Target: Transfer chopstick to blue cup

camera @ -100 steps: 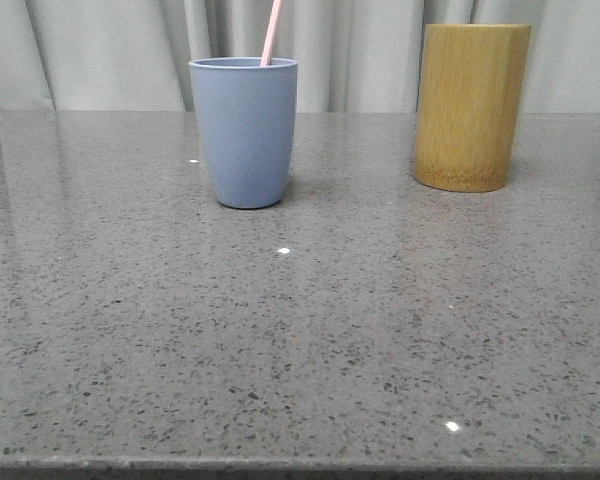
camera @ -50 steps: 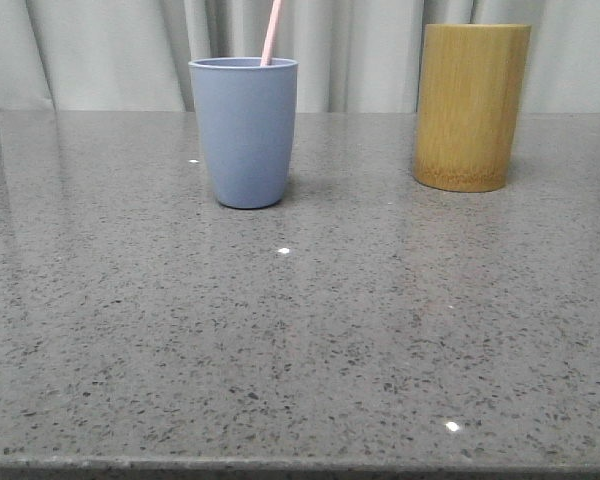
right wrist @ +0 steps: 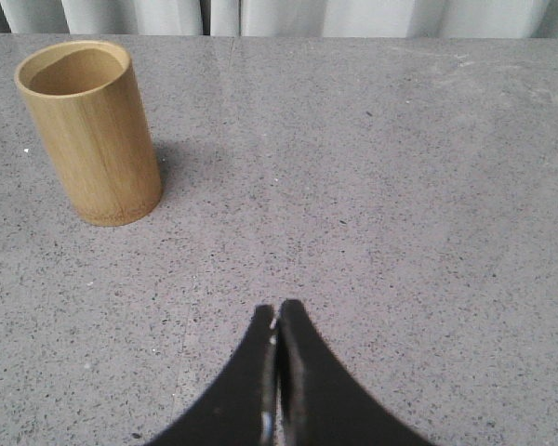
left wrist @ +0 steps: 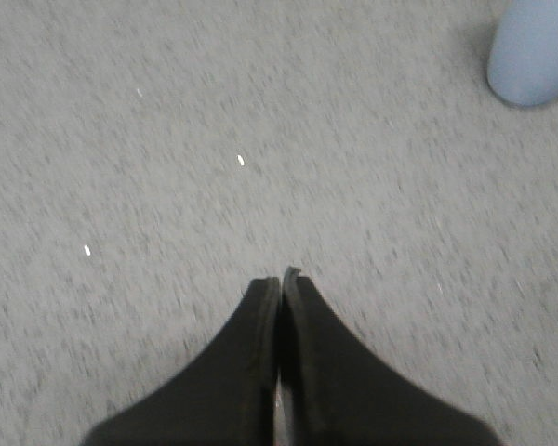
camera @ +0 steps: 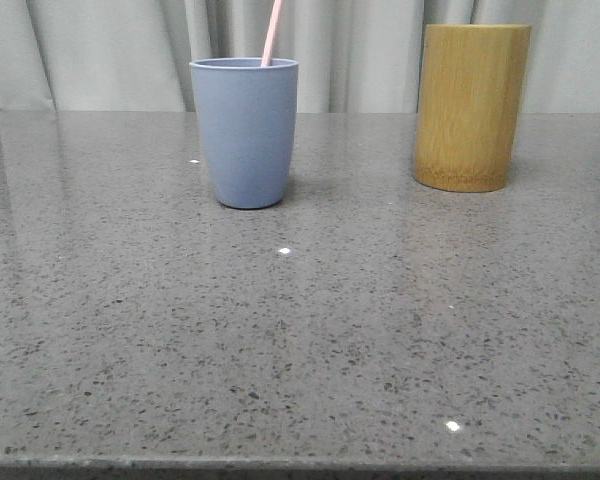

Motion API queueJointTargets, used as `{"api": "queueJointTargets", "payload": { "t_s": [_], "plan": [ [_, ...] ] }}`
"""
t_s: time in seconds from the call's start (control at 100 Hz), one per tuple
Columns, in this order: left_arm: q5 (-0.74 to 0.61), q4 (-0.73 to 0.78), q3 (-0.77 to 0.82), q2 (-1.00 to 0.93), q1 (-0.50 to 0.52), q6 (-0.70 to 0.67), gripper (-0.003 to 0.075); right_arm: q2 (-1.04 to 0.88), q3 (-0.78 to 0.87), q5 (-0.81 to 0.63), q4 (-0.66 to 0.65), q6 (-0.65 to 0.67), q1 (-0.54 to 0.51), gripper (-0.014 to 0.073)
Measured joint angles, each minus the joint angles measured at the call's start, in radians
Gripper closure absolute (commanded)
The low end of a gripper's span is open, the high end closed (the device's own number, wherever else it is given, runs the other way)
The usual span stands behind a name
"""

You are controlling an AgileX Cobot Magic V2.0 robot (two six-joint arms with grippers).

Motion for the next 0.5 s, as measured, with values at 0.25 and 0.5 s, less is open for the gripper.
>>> {"api": "queueJointTargets", "payload": {
  "t_s": [0.25,0.5],
  "plan": [
    [-0.536,0.031,0.318,-0.171,0.000,0.000,0.0739,0.000,0.000,0.000,0.000,0.001,0.000,0.0661],
    [-0.830,0.078,0.667,-0.433,0.000,0.000,0.0739,0.000,0.000,0.000,0.000,0.001,0.000,0.0661]
  ]
}}
